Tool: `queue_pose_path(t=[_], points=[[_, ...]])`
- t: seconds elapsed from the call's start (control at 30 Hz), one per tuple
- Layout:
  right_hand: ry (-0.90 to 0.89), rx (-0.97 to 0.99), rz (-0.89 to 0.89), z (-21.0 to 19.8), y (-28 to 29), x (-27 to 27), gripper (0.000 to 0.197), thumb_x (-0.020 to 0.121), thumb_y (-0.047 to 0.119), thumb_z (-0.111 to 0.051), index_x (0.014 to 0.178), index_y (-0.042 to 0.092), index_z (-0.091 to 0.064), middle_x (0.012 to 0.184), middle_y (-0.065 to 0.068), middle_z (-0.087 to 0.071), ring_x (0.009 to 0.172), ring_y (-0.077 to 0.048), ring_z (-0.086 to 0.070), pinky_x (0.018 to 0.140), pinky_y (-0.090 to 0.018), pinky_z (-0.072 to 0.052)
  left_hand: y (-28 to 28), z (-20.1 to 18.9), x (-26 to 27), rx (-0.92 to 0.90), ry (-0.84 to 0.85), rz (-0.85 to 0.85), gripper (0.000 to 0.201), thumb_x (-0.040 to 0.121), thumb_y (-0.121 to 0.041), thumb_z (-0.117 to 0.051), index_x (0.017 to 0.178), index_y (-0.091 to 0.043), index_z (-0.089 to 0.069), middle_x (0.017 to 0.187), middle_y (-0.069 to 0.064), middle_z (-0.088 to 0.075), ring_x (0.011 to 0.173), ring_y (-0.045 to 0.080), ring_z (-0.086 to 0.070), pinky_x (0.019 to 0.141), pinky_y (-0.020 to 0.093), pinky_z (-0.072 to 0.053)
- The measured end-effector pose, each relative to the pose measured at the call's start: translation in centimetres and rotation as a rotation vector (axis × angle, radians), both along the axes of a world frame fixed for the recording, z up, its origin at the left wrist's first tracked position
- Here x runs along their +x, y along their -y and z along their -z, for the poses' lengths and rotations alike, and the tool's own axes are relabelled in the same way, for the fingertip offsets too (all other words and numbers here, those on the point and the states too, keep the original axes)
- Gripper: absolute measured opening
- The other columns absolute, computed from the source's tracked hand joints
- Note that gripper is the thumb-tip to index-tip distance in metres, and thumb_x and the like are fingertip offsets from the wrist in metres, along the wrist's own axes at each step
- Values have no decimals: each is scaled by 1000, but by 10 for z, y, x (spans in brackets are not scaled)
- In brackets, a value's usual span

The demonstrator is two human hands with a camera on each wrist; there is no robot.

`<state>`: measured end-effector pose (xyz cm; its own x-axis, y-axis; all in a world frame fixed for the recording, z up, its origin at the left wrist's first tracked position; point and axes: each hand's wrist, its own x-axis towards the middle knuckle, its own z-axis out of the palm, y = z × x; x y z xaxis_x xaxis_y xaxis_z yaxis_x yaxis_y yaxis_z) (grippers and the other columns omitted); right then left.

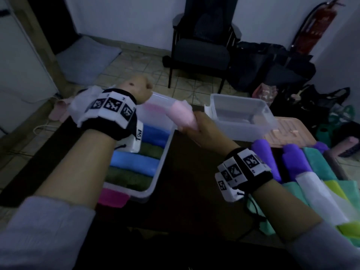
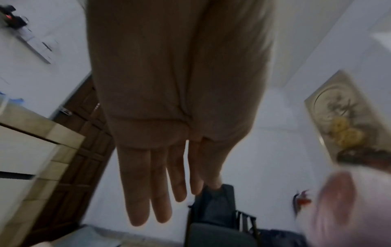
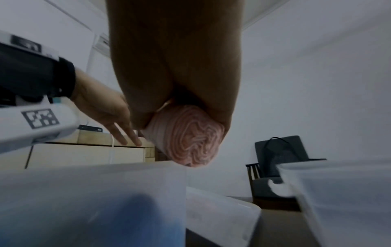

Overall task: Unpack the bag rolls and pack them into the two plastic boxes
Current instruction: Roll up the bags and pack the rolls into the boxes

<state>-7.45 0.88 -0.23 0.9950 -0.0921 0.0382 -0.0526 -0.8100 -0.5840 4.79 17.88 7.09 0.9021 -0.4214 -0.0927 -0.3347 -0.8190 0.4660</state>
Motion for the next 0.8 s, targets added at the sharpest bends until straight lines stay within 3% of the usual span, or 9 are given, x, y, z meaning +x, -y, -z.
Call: queue_pose_path(t=[0.1, 0.2, 0.3, 0.43, 0.53, 0.6, 0.7, 0.8], points=[[53, -84, -76, -7, -22, 38, 57, 86, 42, -61, 128, 8, -43, 123, -9, -48, 104, -16, -46, 88, -32, -43, -28, 14, 27, 143, -42, -87, 32, 93, -13, -52, 120, 4, -57, 119, 19, -60, 100, 28, -58, 81, 32, -44], [43, -168, -157, -14, -45, 72, 58, 86, 41, -62, 129, 7, -43, 126, -11, -48, 113, -22, -47, 95, -33, -40, -46, 30, 45, 145, -261, -129, 17, 86, -7, -64, 101, 0, -61, 84, 13, -68, 76, 15, -65, 78, 31, -46], [-88, -263, -208, -11, -62, 100, 63, 87, 43, -61, 134, 7, -38, 132, -12, -48, 118, -25, -47, 97, -34, -37, -55, 36, 53, 175, -306, -108, 26, 83, -6, -66, 106, -20, -62, 94, 12, -68, 76, 21, -63, 69, 31, -53], [-280, -331, -246, 2, -73, 118, 71, 89, 42, -58, 140, 4, -27, 137, -16, -44, 123, -26, -45, 100, -31, -35, -59, 43, 62, 49, -449, -139, 47, 84, -1, -63, 127, -15, -55, 109, 16, -67, 97, 29, -65, 88, 43, -54], [-350, -347, -259, 6, -75, 119, 68, 93, 43, -50, 142, 5, -24, 140, -15, -42, 126, -26, -42, 101, -30, -32, -62, 45, 65, 28, -460, -163, 51, 83, -2, -63, 130, -17, -53, 112, 16, -66, 100, 29, -64, 90, 45, -53], [-386, -350, -279, 6, -74, 118, 59, 95, 45, -44, 141, 9, -30, 139, -14, -43, 125, -26, -42, 102, -32, -31, -62, 47, 66, 16, -453, -166, 51, 85, -4, -64, 132, -18, -51, 114, 15, -65, 101, 28, -64, 91, 43, -52], [-349, -399, -267, 7, -77, 117, 55, 95, 46, -43, 136, 10, -40, 133, -13, -49, 119, -25, -47, 98, -33, -36, -62, 50, 68, 3, -457, -182, 51, 86, -4, -62, 133, -18, -50, 114, 14, -65, 99, 28, -64, 91, 43, -53], [-115, -552, -214, 8, -82, 110, 49, 93, 44, -49, 133, 15, -44, 130, -8, -50, 117, -24, -50, 92, -37, -42, -61, 51, 70, 1, -464, -188, 51, 85, -3, -62, 132, -19, -51, 111, 12, -66, 97, 26, -65, 89, 43, -53]])
